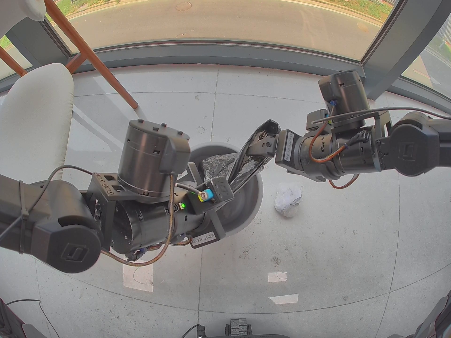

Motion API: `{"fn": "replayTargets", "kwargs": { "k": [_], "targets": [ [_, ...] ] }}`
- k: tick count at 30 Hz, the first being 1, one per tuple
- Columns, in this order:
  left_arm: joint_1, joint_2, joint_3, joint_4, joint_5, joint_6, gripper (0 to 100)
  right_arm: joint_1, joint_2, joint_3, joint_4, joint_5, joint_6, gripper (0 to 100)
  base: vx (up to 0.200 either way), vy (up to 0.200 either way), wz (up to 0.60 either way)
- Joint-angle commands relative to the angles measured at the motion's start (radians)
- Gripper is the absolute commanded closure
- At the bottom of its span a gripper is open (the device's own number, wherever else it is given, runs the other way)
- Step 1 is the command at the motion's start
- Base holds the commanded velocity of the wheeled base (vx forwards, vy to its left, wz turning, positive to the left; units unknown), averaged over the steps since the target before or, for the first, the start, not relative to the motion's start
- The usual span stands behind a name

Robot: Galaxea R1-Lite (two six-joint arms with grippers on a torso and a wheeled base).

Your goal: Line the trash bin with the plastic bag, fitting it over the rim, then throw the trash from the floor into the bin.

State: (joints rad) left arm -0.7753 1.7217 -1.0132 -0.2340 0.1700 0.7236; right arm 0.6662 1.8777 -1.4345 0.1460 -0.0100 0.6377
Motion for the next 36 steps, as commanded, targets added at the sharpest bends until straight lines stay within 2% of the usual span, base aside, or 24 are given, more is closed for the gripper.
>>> {"fn": "replayTargets", "kwargs": {
  "k": [1, 2, 15, 19, 20, 23, 26, 27, 31, 32, 36],
  "targets": [
    [0.001, -0.001, 0.005, -0.001, 0.0, -0.001, 100, 0.023, 0.014, 0.017, 0.001, -0.007, 0.0, 0, 0.0, 0.0, 0.0],
    [0.001, 0.001, 0.007, -0.001, 0.0, -0.001, 100, 0.023, 0.014, 0.023, -0.002, -0.015, 0.0, 100, 0.0, 0.0, 0.0],
    [-0.002, 0.047, -0.019, 0.001, 0.02, -0.001, 100, 0.027, 0.041, 0.026, -0.003, -0.062, -0.006, 100, 0.0, 0.0, 0.0],
    [-0.002, 0.119, -0.065, -0.005, 0.019, -0.003, 100, 0.001, 0.083, 0.02, -0.008, -0.062, -0.061, 100, 0.0, 0.0, 0.0],
    [-0.002, 0.151, -0.09, -0.021, 0.019, -0.004, 100, -0.016, 0.09, 0.02, -0.008, -0.062, -0.104, 100, 0.0, 0.0, 0.0],
    [-0.005, 0.187, -0.104, -0.034, 0.019, -0.003, 100, -0.033, 0.106, 0.025, -0.009, -0.059, -0.164, 100, 0.0, 0.0, 0.0],
    [-0.005, 0.205, -0.108, -0.034, 0.02, -0.003, 100, -0.043, 0.112, 0.028, -0.046, -0.053, -0.19, 100, 0.0, 0.0, 0.0],
    [-0.005, 0.205, -0.107, -0.034, 0.02, -0.003, 0, -0.046, 0.117, 0.031, -0.063, -0.051, -0.191, 100, 0.0, 0.0, 0.0],
    [-0.005, 0.223, -0.11, -0.036, 0.02, -0.009, 0, -0.057, 0.14, 0.046, -0.143, -0.051, -0.202, 100, 0.0, 0.0, 0.0],
    [-0.004, 0.236, -0.093, -0.041, 0.022, -0.046, 0, -0.063, 0.133, 0.086, -0.181, -0.051, -0.205, 100, 0.0, 0.0, 0.0],
    [0.008, 0.236, -0.073, -0.044, 0.023, -0.081, 0, -0.065, 0.126, 0.143, -0.197, -0.051, -0.205, 100, 0.0, 0.0, 0.0]
  ]
}}
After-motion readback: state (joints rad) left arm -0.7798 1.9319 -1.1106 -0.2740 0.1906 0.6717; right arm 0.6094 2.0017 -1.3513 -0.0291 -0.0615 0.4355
